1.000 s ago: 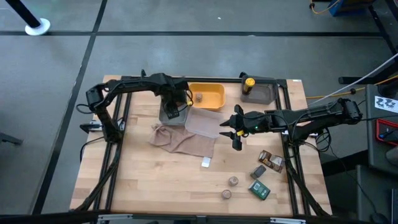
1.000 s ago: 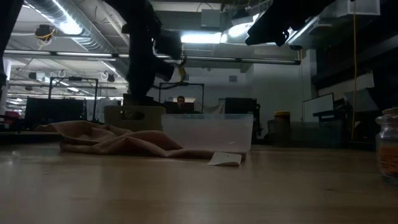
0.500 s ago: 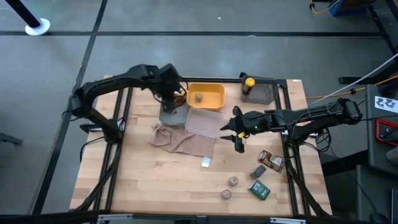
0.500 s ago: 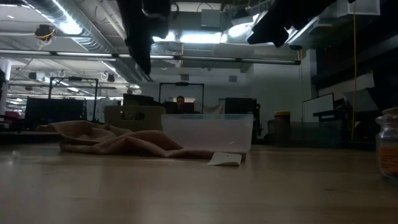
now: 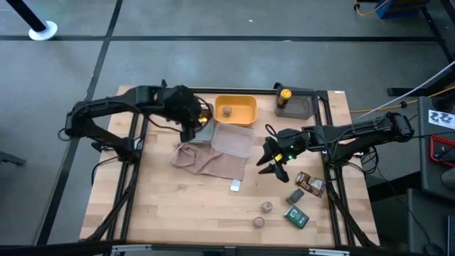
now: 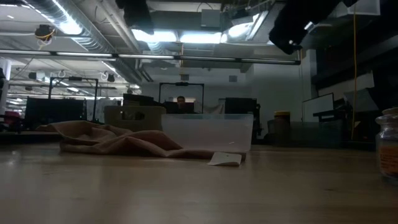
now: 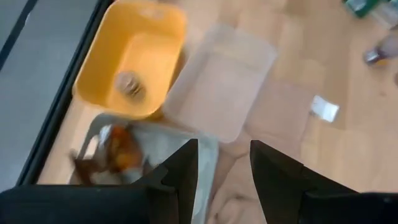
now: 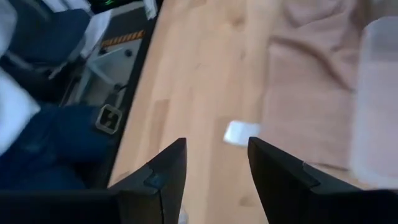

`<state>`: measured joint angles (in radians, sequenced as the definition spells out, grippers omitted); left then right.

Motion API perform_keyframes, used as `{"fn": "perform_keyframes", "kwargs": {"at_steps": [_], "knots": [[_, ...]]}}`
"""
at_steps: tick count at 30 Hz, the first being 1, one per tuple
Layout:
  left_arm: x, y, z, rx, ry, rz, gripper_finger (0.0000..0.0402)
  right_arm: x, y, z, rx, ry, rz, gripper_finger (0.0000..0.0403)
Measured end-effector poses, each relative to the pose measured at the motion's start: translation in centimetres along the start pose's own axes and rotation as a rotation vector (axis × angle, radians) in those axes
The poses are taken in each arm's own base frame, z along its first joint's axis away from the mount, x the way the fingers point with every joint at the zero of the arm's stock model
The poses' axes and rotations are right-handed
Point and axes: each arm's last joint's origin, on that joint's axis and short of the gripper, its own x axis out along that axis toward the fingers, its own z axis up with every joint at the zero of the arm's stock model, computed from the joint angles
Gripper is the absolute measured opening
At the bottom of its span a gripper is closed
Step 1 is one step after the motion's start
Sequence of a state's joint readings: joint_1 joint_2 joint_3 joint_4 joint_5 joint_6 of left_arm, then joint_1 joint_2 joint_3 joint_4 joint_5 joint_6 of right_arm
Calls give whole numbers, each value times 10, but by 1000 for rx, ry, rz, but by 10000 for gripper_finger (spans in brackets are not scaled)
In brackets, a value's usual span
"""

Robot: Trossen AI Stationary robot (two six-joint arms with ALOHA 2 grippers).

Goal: Sort spices by type
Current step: Put the right brown seasoning bottle into the yellow bin

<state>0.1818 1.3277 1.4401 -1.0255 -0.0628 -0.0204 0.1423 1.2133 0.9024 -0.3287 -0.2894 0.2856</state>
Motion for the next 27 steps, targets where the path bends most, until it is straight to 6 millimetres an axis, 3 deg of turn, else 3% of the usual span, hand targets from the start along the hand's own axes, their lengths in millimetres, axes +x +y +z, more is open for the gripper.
{"fn": "perform_keyframes", "kwargs": {"at_steps": [8, 16, 27], "knots": [[33, -37, 1, 82, -192, -90, 130, 9, 42, -18, -100, 63, 45, 172], [60, -56, -15, 107, -248, -137, 130, 12, 85, -40, -242, 57, 4, 172], [77, -70, -31, 58, -256, -183, 130, 13, 105, -53, -260, 63, 12, 172]]}}
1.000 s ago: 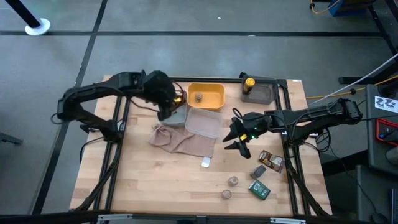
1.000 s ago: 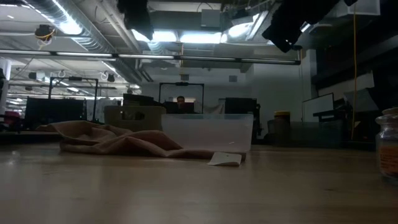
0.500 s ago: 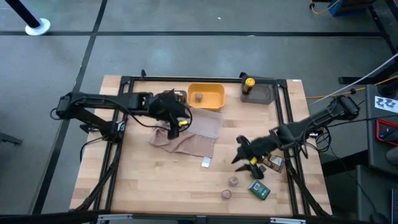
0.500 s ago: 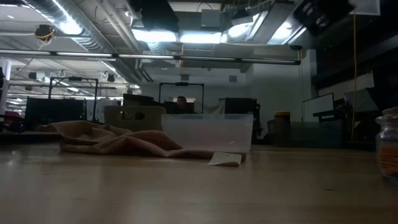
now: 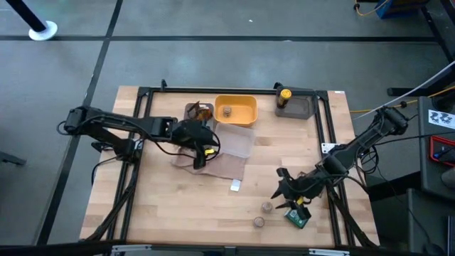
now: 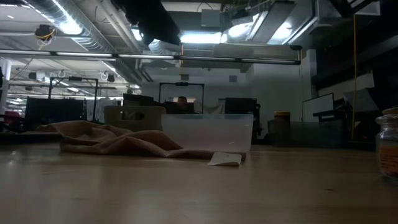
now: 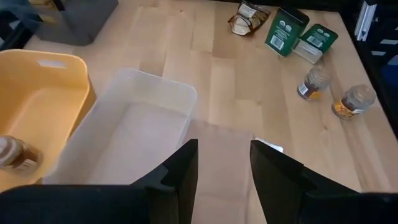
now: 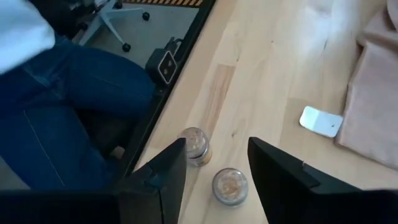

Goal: Sort spices by type
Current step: Put the right brown seasoning bottle into the yellow bin

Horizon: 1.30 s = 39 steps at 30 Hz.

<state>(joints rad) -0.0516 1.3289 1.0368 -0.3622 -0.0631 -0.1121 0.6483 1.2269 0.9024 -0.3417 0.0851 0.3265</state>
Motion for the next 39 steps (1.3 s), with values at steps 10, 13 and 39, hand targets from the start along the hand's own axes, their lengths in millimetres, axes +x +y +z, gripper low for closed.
{"fn": "perform_keyframes", "kwargs": {"at_steps": [10, 13, 39], "knots": [[11, -12, -13, 2, -84, -46, 130, 10, -1, -4, 59, 33, -30, 172], [13, -14, -18, -10, -72, -51, 130, 23, -2, -8, 55, 76, -49, 172], [17, -14, -27, -36, -66, -50, 130, 79, -10, -35, 107, 278, -99, 272]]}}
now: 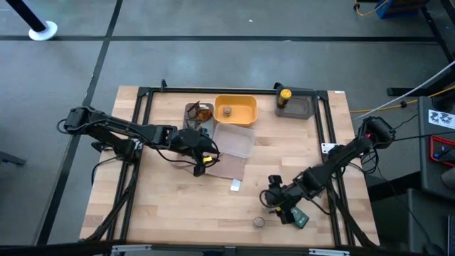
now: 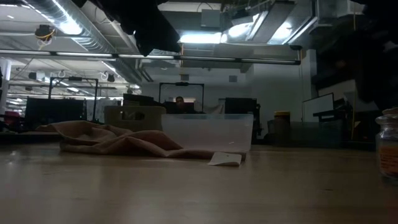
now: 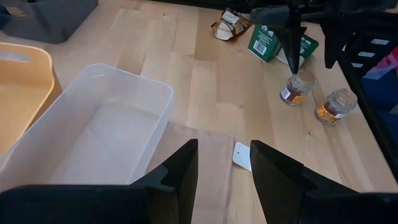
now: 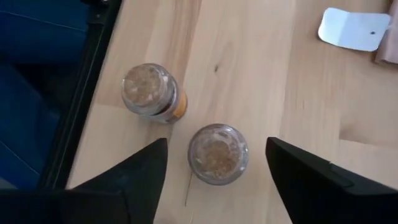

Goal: Sort spices by type
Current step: Put the right brown seasoning bottle into the yellow bin

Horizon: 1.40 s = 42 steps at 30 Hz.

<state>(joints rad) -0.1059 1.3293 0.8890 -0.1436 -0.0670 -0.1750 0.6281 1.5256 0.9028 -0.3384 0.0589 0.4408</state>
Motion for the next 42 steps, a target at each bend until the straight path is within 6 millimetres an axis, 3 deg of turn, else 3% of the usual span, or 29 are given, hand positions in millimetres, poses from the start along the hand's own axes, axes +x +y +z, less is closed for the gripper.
{"fn": "perform_keyframes", "kwargs": {"at_steps": [26, 30, 36, 42], "knots": [[0, 0, 0, 7, 2, 0, 130, 45, -2, -12, -35, 108, -24, 289], [0, 0, 0, 7, 2, 0, 130, 45, -2, -12, -35, 105, -31, 267], [0, 0, 0, 8, 2, 0, 130, 45, -3, -11, -32, 98, -32, 196], [0, 0, 2, 21, -16, -2, 130, 46, -17, 1, 21, 37, -27, 190]]}}
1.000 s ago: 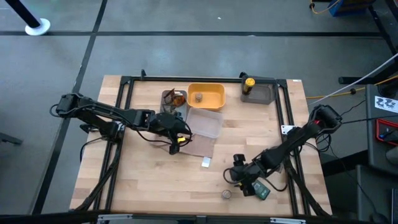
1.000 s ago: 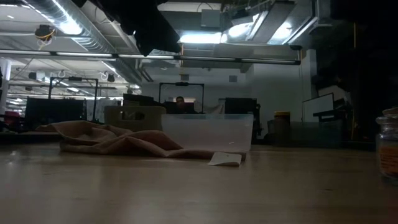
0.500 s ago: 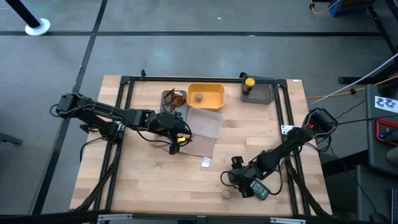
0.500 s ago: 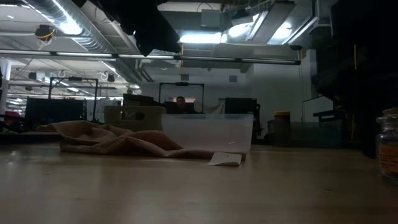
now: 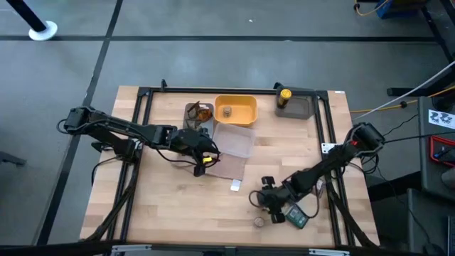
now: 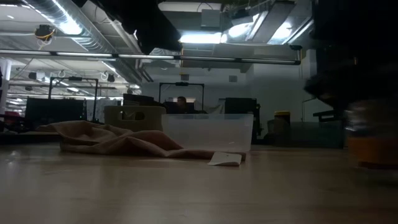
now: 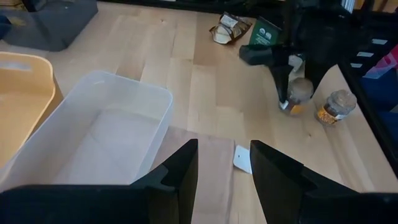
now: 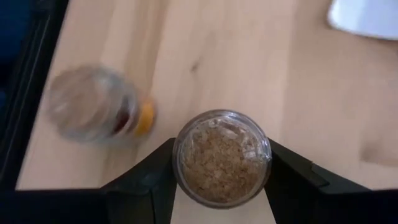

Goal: Sort spices by type
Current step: Put the right brown seasoning bottle into the yellow bin

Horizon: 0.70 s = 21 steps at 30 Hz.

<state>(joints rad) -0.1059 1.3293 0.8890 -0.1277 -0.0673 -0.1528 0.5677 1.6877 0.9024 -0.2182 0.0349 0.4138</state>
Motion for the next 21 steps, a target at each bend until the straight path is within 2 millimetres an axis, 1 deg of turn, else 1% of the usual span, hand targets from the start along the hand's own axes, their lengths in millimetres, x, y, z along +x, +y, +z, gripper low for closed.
{"fn": "perform_keyframes", "kwargs": {"at_steps": [5, 14, 18, 21], "knots": [[0, 0, 1, 0, -11, -2, 130, -2, -25, 12, 73, -21, 5, 191], [0, 0, 1, 2, -13, -2, 130, -9, -80, 35, 86, -79, -29, 193], [0, 0, 1, 0, -13, -2, 130, -22, -97, 59, 41, -142, -28, 195], [-2, 1, 2, 2, -16, 0, 130, -37, -110, 79, 14, -166, -41, 195]]}}
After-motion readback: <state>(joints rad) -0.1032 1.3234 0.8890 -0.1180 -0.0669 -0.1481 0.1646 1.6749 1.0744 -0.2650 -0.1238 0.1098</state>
